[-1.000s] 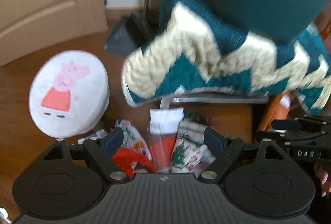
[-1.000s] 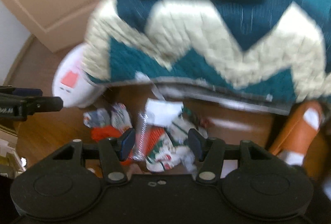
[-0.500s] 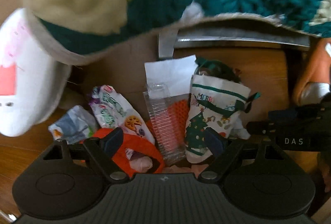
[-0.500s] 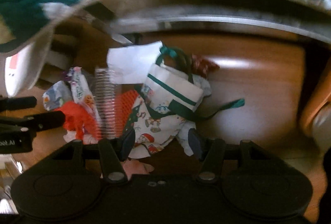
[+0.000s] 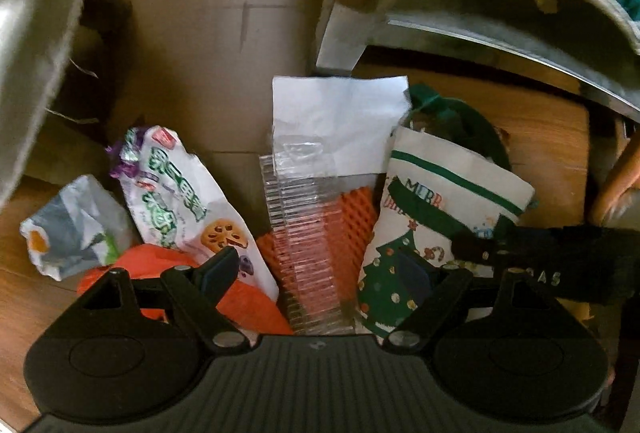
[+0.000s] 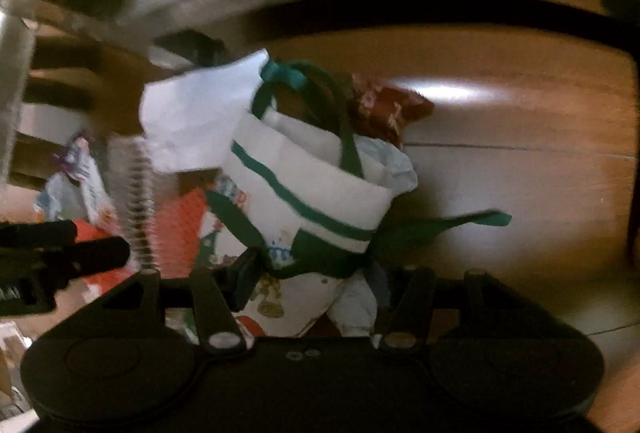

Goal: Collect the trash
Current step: 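Grasp the clear plastic container with left tool while right tool grasps the tote handle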

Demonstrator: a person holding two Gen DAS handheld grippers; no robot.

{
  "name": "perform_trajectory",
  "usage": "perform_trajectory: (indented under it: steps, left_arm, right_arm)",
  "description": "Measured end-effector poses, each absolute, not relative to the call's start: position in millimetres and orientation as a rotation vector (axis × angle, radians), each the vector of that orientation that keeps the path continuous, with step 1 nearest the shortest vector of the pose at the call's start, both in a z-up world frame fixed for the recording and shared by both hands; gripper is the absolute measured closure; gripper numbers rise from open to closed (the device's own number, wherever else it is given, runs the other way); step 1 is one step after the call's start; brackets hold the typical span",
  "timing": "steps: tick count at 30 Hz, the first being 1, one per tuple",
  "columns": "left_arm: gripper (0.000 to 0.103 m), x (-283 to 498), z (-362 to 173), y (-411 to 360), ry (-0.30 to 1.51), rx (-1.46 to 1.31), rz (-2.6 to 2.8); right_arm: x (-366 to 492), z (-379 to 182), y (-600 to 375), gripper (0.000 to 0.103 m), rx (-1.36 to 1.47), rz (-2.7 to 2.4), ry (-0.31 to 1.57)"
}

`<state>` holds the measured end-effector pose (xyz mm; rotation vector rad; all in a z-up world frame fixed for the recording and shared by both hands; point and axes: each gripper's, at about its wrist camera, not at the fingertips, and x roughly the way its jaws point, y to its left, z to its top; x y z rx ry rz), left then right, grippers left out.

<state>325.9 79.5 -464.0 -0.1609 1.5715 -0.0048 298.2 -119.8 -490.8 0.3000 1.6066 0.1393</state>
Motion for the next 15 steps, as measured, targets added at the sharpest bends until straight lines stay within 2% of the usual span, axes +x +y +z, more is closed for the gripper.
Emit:
perform_trajectory:
  steps: [5, 9, 12, 13, 14, 15]
  left_arm:
    - [0.019, 330, -485, 85, 1.594, -0.217, -0.001]
    - [0.039, 333, -502, 90, 1.622, -0.261, 0.013]
    - [0.047, 335, -510, 91, 1.627, -0.266, 0.017]
    - [0.059, 335, -512, 91, 1.631, -0.266, 0.017]
    - [0.065, 336, -514, 90, 1.64, -0.271, 0.017]
    - [0.064, 336, -516, 90, 1.649, -0.278, 0.017]
  right_arm:
    - [299, -509, -117, 0.044, 0.25, 0.128, 1.635]
    - [300, -518, -112, 0.043, 0.228, 0.133, 1.644]
    - [300, -517, -106, 0.045, 0.194, 0.136, 1.636]
    - [300, -516, -106, 0.046, 0.19, 0.128, 1.634]
    - [299, -516, -105, 0.047, 0.191, 0.122, 1.634]
    - [299, -516, -105, 0.047, 0.193, 0.117, 1.634]
